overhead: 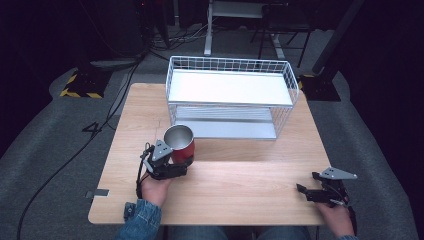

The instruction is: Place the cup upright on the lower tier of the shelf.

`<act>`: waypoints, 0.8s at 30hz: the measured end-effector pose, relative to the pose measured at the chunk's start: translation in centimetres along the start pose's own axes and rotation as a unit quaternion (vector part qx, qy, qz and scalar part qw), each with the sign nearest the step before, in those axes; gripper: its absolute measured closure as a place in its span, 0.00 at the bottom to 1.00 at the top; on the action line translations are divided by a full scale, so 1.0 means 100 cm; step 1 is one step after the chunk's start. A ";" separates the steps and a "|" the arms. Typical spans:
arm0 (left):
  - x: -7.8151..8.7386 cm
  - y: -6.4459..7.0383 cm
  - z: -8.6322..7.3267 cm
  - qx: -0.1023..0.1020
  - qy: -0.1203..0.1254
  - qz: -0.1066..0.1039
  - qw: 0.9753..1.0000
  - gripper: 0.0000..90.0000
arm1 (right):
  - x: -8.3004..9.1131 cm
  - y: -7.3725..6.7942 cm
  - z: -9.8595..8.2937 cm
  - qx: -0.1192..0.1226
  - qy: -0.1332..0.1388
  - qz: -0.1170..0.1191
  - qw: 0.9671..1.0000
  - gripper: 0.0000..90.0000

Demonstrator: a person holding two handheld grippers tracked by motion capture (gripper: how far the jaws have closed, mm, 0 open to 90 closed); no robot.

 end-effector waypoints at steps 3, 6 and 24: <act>-0.002 0.003 0.009 -0.006 0.001 -0.004 1.000 0.19 | 0.000 0.000 0.000 0.000 0.000 0.000 1.000 0.17; -0.004 0.005 0.018 -0.007 0.002 -0.013 1.000 0.19 | 0.000 0.000 0.000 0.000 0.000 0.000 1.000 0.17; -0.049 0.020 0.047 -0.020 0.010 -0.045 0.999 0.19 | 0.000 0.000 0.000 0.000 0.000 0.000 1.000 0.17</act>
Point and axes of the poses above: each handheld gripper's, and its own axes: x roughly backward along the jaws, z roughly out of its top, y roughly to its right, the point moved 2 cm from there along -x, roughly forward along the jaws, and after that the axes turned 5 degrees about -z, right-handed, at the moved point
